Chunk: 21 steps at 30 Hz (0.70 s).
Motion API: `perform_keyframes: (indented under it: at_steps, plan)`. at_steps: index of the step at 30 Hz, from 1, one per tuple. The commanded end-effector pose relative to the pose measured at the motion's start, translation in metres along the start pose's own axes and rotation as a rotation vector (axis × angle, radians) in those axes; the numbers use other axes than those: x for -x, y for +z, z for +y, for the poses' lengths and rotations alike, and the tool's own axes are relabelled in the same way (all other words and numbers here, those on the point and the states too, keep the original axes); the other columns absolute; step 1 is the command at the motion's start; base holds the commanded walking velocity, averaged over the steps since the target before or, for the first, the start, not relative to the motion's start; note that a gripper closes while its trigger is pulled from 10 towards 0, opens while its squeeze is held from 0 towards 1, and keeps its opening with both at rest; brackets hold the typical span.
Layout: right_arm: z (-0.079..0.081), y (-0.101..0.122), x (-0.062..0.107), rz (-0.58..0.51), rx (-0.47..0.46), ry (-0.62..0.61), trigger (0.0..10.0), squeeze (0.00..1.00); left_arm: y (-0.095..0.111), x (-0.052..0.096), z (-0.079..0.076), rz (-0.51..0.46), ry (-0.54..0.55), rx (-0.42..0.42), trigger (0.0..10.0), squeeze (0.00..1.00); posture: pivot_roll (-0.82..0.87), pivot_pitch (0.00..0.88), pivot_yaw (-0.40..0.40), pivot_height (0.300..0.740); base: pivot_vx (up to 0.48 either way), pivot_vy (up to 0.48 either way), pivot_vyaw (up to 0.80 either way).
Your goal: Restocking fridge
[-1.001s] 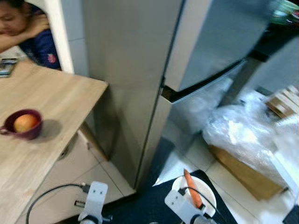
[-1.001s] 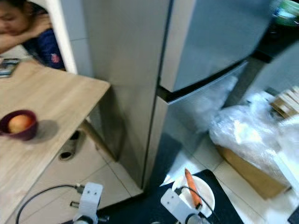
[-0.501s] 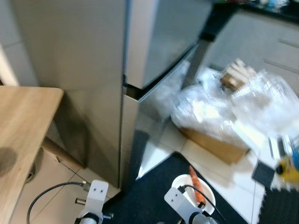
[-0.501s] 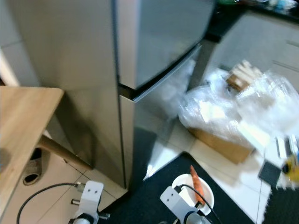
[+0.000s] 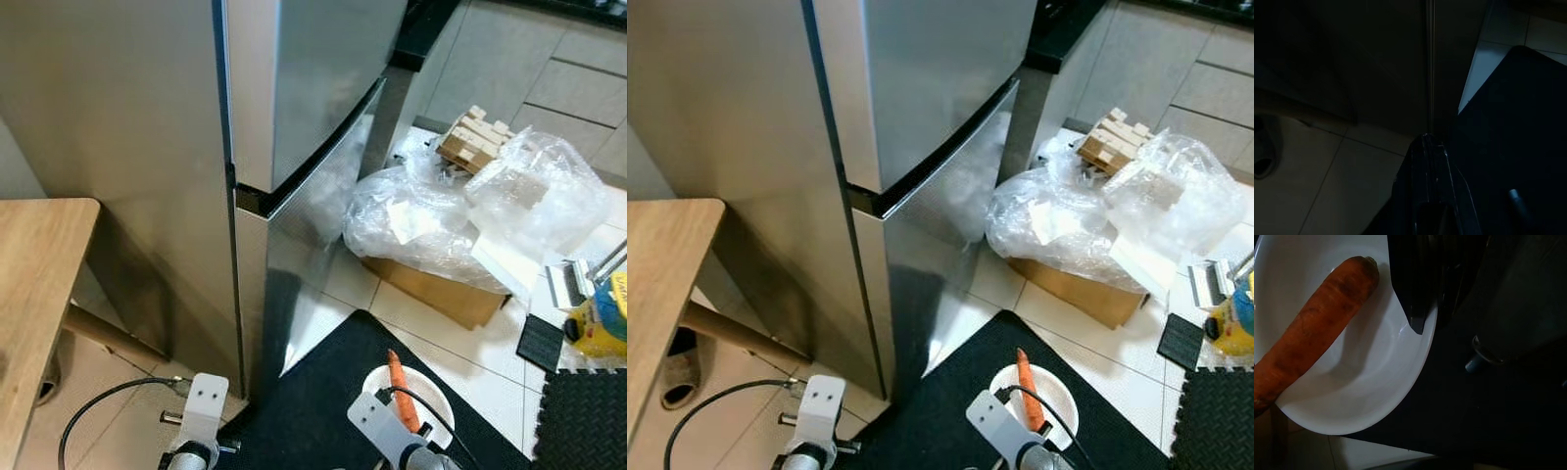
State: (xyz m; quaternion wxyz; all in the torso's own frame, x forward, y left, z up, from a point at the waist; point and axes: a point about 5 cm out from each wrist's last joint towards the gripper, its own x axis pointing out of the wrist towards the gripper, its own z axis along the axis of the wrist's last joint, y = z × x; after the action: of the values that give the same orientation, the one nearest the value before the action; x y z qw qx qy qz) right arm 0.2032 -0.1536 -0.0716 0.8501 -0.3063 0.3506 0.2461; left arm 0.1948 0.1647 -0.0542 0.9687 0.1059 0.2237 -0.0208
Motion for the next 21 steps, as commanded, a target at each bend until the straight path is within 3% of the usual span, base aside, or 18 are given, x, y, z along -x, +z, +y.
perform_keyframes:
  at_steps: [1,5,9,13,18,21]
  plan:
    - [-0.003,-0.005,0.002,0.010,-0.004,-0.011,10.0,0.00,-0.004,0.003,0.000,0.009,-0.007,-0.029,10.0,0.00,-0.07,0.084,-0.059,0.740,0.000,-0.480,0.00]
    - [-0.003,-0.005,0.002,0.004,-0.005,-0.014,10.0,0.00,-0.003,0.002,0.001,0.005,0.004,-0.028,10.0,0.00,-0.07,0.085,-0.060,0.740,0.000,-0.480,0.00]
    - [-0.003,-0.004,0.002,0.001,0.001,-0.013,10.0,0.00,-0.002,0.002,0.014,-0.004,0.111,0.025,10.0,0.00,-0.07,0.083,-0.060,0.740,0.000,0.000,0.00]
    - [-0.003,-0.004,0.002,0.000,0.002,-0.012,10.0,0.00,-0.002,0.002,0.016,-0.005,0.135,0.029,10.0,0.00,-0.07,0.083,-0.061,0.740,0.000,0.000,0.00]
    - [-0.004,-0.004,0.002,-0.005,0.012,-0.012,10.0,0.00,0.004,-0.002,0.033,-0.027,0.240,0.055,10.0,0.00,-0.08,0.078,-0.067,0.740,0.000,0.000,0.00]
    - [-0.006,-0.004,0.002,-0.008,0.021,-0.012,10.0,0.00,0.015,-0.004,0.050,-0.085,0.337,0.013,10.0,0.00,-0.07,0.076,-0.067,0.740,0.000,0.000,0.00]
